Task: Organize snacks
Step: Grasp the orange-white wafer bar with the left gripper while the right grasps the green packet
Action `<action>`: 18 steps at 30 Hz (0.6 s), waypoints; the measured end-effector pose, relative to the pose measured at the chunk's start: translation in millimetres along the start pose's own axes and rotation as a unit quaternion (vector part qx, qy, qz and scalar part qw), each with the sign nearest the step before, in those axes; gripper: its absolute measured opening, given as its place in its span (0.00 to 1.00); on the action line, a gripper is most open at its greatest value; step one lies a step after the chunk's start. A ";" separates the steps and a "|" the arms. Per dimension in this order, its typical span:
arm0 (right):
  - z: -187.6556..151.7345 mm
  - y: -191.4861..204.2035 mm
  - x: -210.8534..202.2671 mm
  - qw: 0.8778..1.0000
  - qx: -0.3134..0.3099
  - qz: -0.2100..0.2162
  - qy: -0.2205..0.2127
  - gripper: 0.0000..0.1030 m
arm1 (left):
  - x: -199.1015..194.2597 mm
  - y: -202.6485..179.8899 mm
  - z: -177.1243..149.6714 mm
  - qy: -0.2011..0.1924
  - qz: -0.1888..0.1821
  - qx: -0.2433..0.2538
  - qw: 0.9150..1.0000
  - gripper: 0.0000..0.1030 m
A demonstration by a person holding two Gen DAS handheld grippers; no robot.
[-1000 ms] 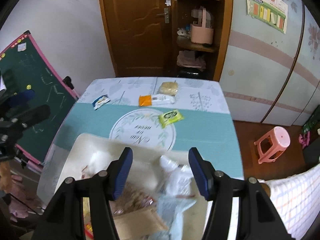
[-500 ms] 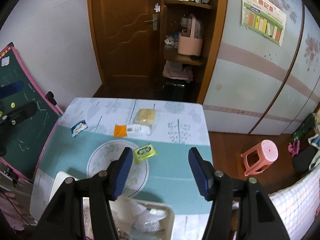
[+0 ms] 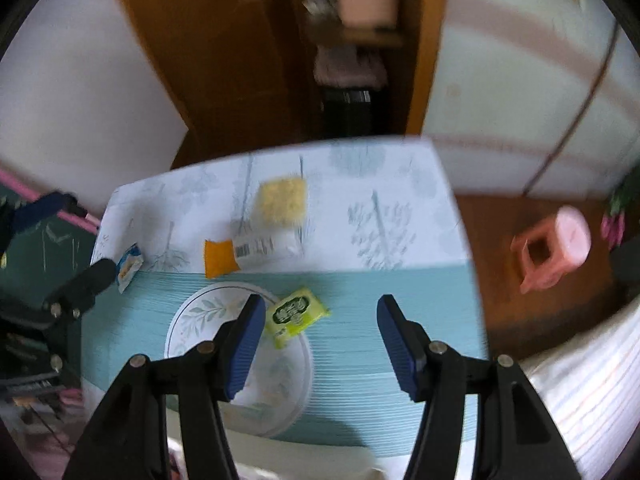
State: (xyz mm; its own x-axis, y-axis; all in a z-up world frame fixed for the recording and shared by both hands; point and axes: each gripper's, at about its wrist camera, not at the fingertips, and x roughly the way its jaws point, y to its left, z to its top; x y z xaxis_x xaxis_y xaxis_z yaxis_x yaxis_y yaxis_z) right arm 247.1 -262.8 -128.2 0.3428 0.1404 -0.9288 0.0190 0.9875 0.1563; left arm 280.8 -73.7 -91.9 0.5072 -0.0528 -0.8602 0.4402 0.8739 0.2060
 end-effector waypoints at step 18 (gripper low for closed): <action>-10.0 35.2 117.8 0.994 0.055 -0.047 0.082 0.46 | 98.6 2.8 -12.9 0.045 -0.029 0.037 0.998 0.93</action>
State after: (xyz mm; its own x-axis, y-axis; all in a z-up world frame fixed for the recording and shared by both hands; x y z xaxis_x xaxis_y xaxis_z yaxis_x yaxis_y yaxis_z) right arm 278.9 -210.8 -235.5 0.1775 0.0660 -0.9819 0.1502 0.9843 0.0933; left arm 322.5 -70.2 -182.2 0.4126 -0.0555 -0.9092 0.5215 0.8328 0.1858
